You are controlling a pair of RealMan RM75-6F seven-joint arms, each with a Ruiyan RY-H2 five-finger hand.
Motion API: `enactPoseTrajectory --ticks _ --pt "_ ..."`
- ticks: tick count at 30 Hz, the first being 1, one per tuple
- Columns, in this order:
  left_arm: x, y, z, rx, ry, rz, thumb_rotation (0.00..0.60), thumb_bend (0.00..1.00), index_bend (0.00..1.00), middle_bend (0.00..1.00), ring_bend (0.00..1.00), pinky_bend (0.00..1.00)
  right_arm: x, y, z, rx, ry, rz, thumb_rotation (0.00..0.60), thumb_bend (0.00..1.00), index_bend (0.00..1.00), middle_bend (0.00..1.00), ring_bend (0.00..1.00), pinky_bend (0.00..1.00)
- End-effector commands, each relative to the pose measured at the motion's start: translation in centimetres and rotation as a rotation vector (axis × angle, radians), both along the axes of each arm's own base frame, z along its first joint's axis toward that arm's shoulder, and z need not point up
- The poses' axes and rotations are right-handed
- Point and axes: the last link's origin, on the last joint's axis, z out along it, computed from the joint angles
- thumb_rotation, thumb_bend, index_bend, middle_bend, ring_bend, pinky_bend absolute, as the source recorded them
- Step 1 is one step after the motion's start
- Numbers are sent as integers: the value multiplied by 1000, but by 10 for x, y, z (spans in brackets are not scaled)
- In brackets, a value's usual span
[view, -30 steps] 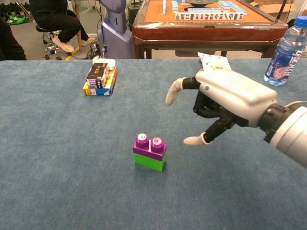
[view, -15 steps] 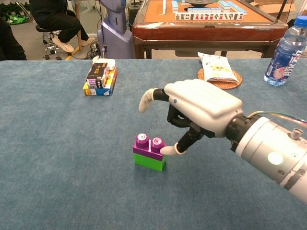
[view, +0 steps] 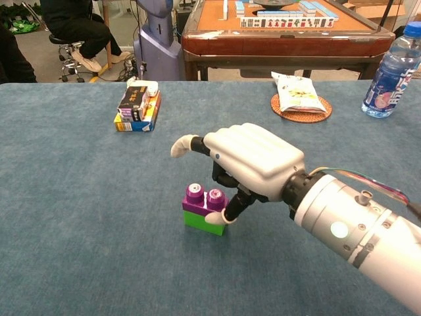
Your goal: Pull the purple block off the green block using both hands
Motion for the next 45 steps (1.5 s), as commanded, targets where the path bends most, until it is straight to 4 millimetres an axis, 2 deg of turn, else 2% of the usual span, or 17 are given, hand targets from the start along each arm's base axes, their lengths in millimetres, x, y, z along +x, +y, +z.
enactPoseTrajectory --ticks 1,9,22,32,37,45 --pt "-1 -1 -1 -4 -1 4 600 253 321 363 287 593 -1 0 -3 -11 5 -4 600 0 206 1000 1000 1000" --pt "0 1 -3 -4 -4 -4 600 253 321 363 287 593 -8 -4 -2 -25 15 -24 600 0 206 1000 1000 1000" --pt "4 3 -7 -17 -1 -11 600 253 321 363 287 593 -31 -10 7 -39 43 -81 600 0 206 1000 1000 1000" --pt "7 3 -7 -19 0 -13 600 253 321 363 287 593 -41 -9 14 -11 19 -112 600 0 205 1000 1000 1000" --pt "7 2 -7 -19 0 -14 600 253 321 363 287 592 -38 -10 24 79 -21 -143 600 0 206 1000 1000 1000" --pt "8 2 -7 -18 -3 -15 600 253 321 363 287 592 -17 -15 57 164 -18 -197 600 0 252 1000 1000 1000"
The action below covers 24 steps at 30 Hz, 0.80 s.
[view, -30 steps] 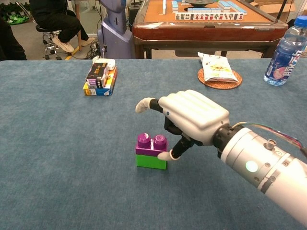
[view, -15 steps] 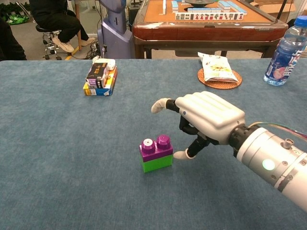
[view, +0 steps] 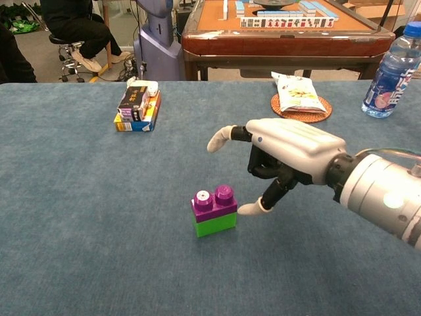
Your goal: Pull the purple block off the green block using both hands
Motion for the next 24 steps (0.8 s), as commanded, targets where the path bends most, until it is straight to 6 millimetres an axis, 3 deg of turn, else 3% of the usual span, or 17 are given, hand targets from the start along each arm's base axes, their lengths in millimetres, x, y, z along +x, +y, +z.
enactPoseTrajectory --ticks 1,8,24 --pt "0 0 0 -1 0 1 600 253 321 363 287 592 11 -6 19 43 29 -37 600 0 260 1000 1000 1000" --pt "-1 0 -1 0 -4 1 600 253 321 363 287 593 23 -15 32 18 139 -97 600 0 268 1000 1000 1000" --pt "-3 -2 1 4 -5 4 600 253 321 363 287 593 38 -25 18 91 233 -167 600 0 302 1000 1000 1000"
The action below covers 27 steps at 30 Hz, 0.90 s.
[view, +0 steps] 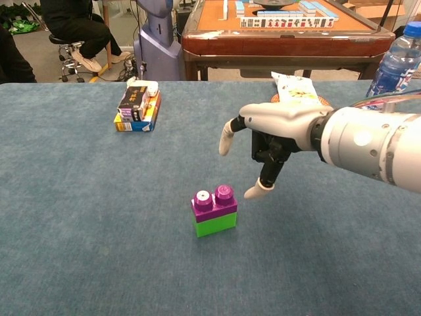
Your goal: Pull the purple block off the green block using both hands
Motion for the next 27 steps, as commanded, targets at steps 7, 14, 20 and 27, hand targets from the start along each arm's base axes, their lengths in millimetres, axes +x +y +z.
enactPoseTrajectory --ticks 7,14,20,27 --pt "1 0 -1 -2 0 -2 600 253 321 363 287 593 2 -1 -9 40 39 3 600 0 321 1000 1000 1000" --pt "0 0 -2 -5 -2 0 600 253 321 363 287 592 3 0 -18 51 54 13 600 0 346 1000 1000 1000" --pt "-1 -2 -2 -3 -3 6 600 253 321 363 287 593 4 2 -22 67 60 23 600 23 390 1000 1000 1000" --pt "-3 -3 -2 -3 -6 10 600 253 321 363 287 593 3 2 -26 73 67 24 600 58 427 1000 1000 1000"
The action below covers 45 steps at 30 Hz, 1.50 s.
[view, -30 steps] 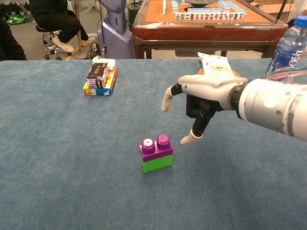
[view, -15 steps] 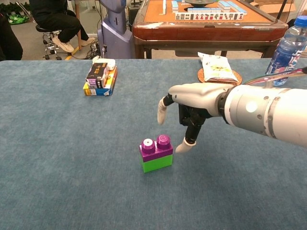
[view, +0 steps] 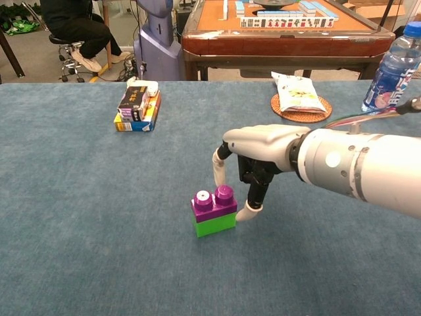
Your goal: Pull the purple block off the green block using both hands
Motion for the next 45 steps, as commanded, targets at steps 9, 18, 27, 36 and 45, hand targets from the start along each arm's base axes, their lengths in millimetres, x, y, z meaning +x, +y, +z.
enactPoseTrajectory --ticks 9,18,27,36,45 --pt "-2 -1 -1 -3 0 5 600 253 321 363 287 593 0 -2 -4 5 2 -5 600 90 435 1000 1000 1000" --pt "-2 -2 -2 -6 -1 7 600 253 322 363 287 593 1 -3 -6 10 -9 -11 600 167 456 1000 1000 1000" --pt "-3 -4 -3 -8 -2 10 600 253 322 363 287 593 1 -5 -8 9 -11 -19 600 249 467 1000 1000 1000" --pt "-4 -4 -4 -11 -4 13 600 253 321 363 287 593 1 -6 -12 15 -14 -24 600 307 492 1000 1000 1000" --pt "-2 -2 -4 -5 -15 5 600 253 321 363 288 593 1 -6 -4 35 -73 -32 600 392 571 1000 1000 1000"
